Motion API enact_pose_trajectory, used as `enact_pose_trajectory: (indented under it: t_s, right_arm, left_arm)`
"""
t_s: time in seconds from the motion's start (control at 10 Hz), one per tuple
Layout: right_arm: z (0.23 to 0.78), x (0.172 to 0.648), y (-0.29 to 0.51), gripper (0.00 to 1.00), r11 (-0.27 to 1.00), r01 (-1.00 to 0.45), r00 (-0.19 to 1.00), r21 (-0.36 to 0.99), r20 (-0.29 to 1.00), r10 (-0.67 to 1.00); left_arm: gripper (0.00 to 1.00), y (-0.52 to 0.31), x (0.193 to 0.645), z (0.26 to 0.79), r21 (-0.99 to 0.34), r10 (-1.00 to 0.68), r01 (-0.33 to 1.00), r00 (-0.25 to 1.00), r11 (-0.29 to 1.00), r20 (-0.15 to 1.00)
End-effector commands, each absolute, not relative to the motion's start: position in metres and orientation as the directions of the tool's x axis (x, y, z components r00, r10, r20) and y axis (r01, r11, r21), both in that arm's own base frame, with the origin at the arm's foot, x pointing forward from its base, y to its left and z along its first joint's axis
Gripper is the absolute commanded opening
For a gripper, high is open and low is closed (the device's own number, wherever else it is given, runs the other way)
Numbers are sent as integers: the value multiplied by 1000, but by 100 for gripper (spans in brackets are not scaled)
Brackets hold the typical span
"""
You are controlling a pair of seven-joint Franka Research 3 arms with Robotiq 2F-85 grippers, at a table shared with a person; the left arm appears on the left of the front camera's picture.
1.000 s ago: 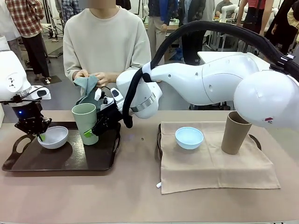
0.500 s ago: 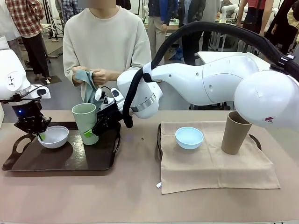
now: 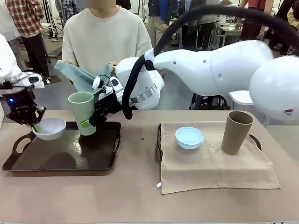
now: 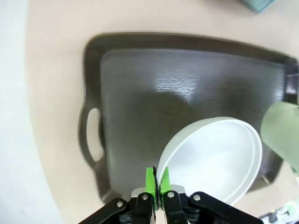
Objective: Set up a tray with a mat and arrange the tableware.
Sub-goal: Pick up the Picnic Bowl and Reusable plastic cup from the Handle tray in front of the human's position and hold them in the air, then place the Picnic Bowl and Reusable plastic cup back onto the Handle tray in front of the human's position.
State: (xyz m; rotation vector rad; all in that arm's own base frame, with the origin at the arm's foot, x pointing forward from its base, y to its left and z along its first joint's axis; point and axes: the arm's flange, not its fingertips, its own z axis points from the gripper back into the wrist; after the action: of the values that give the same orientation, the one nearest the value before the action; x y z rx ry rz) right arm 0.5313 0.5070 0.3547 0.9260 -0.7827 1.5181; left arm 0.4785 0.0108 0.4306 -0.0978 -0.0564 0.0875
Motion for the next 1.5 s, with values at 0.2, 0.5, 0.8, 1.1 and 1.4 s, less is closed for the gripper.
enact_pose_trajectory:
  t_s: [0.2, 0.5, 0.8, 1.1, 1.4]
  right_arm:
    - [452, 430, 475, 22, -30, -990, -133, -138, 848, 513]
    - [494, 382, 479, 22, -25, -976, -200, -217, 840, 505]
    - [505, 380, 492, 22, -45, -975, -210, -217, 836, 506]
    - [505, 380, 492, 22, -45, -975, -210, -217, 836, 506]
    - [505, 380, 492, 22, -45, -975, -210, -217, 836, 506]
  left_arm:
    - [0, -2, 410, 532, -77, 143, -128, 958, 989, 249]
    - [0, -1, 390, 562, -86, 165, -146, 940, 986, 299]
    - [0, 0, 394, 571, -108, 127, -98, 945, 989, 300]
    - [0, 0, 394, 571, -108, 127, -98, 945, 989, 300]
    - [0, 0, 394, 571, -108, 127, -98, 945, 989, 300]
